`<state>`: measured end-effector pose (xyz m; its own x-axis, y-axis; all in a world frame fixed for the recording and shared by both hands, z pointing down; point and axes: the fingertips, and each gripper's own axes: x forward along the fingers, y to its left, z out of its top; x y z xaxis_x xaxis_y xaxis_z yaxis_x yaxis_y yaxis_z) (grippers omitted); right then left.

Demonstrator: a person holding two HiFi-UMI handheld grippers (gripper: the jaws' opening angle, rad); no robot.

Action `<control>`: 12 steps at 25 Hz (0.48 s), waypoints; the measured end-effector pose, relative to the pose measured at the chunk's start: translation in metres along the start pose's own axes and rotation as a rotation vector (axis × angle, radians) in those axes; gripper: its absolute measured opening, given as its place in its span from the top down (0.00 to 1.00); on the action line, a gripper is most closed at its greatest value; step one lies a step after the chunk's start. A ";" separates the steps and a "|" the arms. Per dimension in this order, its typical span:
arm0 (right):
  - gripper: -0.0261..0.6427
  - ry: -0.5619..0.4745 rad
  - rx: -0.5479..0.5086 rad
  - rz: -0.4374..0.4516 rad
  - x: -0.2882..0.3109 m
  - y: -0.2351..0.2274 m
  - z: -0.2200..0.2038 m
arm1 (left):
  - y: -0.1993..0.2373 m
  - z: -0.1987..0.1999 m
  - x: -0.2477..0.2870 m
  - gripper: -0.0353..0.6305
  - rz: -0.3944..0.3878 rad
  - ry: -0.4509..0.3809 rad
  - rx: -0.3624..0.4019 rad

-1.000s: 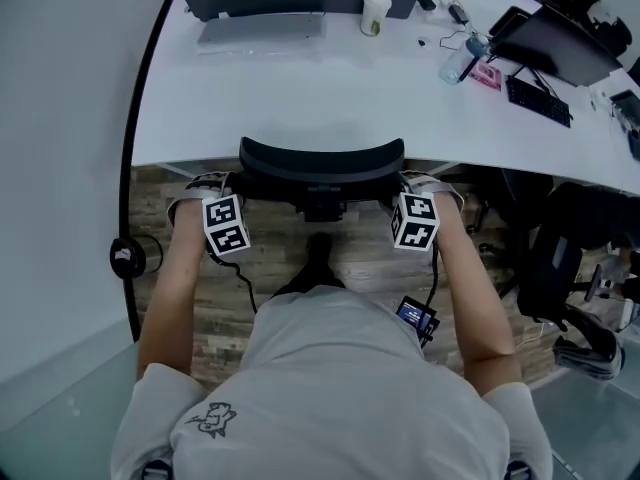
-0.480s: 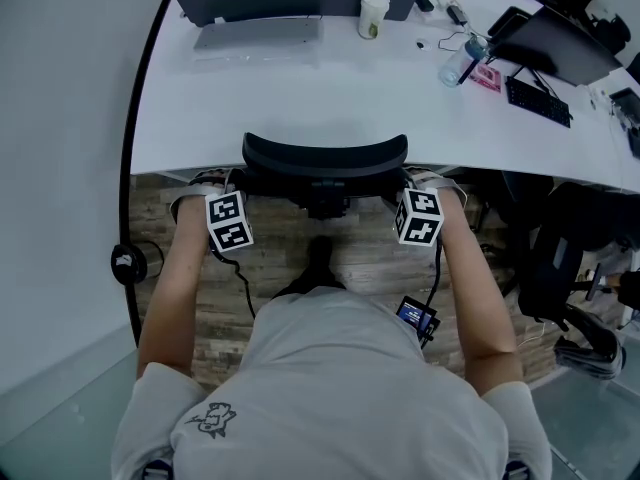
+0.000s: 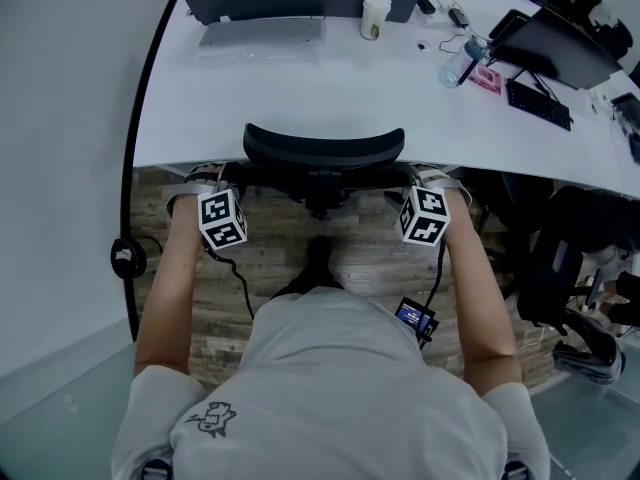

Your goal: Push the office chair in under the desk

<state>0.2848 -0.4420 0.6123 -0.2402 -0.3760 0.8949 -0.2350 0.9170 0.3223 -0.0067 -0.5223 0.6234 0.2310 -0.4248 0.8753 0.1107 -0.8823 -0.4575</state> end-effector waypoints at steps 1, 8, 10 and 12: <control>0.68 -0.008 0.010 -0.009 -0.005 0.000 -0.001 | 0.002 0.002 -0.006 0.70 0.020 -0.009 -0.008; 0.68 -0.128 0.148 -0.078 -0.052 0.011 0.007 | 0.008 0.029 -0.068 0.70 0.154 -0.130 -0.147; 0.68 -0.169 0.191 -0.107 -0.068 0.017 0.012 | 0.004 0.041 -0.089 0.70 0.190 -0.191 -0.220; 0.68 -0.215 0.228 -0.142 -0.085 0.023 0.018 | 0.001 0.052 -0.109 0.70 0.230 -0.257 -0.301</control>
<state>0.2832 -0.3912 0.5377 -0.3771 -0.5393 0.7530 -0.4788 0.8094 0.3399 0.0187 -0.4658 0.5193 0.4531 -0.5864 0.6714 -0.2486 -0.8064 -0.5366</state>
